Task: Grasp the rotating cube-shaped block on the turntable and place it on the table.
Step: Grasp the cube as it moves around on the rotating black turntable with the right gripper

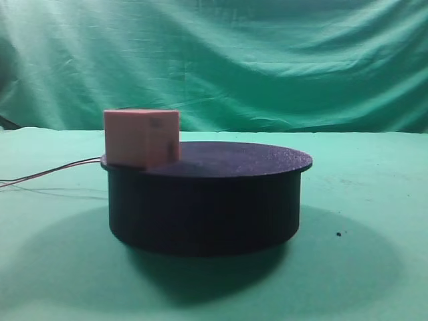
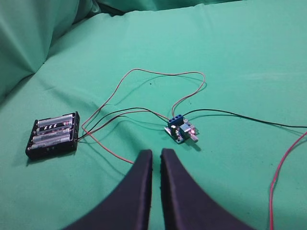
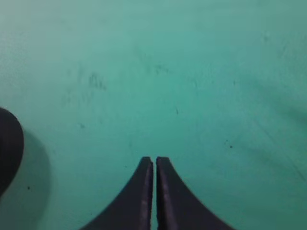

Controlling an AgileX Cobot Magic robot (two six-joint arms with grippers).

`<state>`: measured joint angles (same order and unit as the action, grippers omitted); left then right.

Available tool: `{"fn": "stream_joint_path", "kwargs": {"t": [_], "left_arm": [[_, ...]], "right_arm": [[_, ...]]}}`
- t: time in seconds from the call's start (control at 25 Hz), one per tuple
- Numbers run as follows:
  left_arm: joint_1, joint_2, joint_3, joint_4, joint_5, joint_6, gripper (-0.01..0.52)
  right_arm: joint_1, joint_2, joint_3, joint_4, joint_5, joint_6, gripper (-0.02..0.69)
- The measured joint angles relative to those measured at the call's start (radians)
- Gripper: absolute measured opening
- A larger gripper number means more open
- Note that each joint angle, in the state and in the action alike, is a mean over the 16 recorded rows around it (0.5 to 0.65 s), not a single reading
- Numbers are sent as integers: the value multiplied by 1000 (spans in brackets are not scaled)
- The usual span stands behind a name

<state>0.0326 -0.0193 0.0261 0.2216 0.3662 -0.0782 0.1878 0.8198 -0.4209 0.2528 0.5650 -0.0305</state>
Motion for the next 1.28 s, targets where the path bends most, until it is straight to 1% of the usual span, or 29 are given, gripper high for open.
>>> {"fn": "stream_joint_path", "kwargs": {"t": [0.16, 0.36, 0.44, 0.52, 0.64, 0.8, 0.96, 1.08, 1.16, 1.28], "left_arm": [[0, 0, 0, 0, 0, 0, 0], [0, 0, 0, 0, 0, 0, 0], [0, 0, 0, 0, 0, 0, 0], [0, 0, 0, 0, 0, 0, 0], [0, 0, 0, 0, 0, 0, 0], [0, 0, 0, 0, 0, 0, 0], [0, 0, 0, 0, 0, 0, 0], [0, 0, 0, 0, 0, 0, 0], [0, 0, 0, 0, 0, 0, 0], [0, 0, 0, 0, 0, 0, 0]], "right_arm": [[81, 138, -51, 9, 26, -20, 0], [225, 270, -147, 8, 59, -8, 0], [292, 307, -187, 1, 66, 6, 6], [357, 339, -227, -8, 71, 22, 29], [437, 380, -289, -21, 84, 45, 106], [508, 441, -368, -37, 111, 63, 263], [547, 521, -430, -50, 141, 63, 420], [560, 586, -467, -55, 160, 62, 508], [563, 628, -488, -59, 172, 65, 526], [565, 683, -517, -74, 192, 77, 491]]}}
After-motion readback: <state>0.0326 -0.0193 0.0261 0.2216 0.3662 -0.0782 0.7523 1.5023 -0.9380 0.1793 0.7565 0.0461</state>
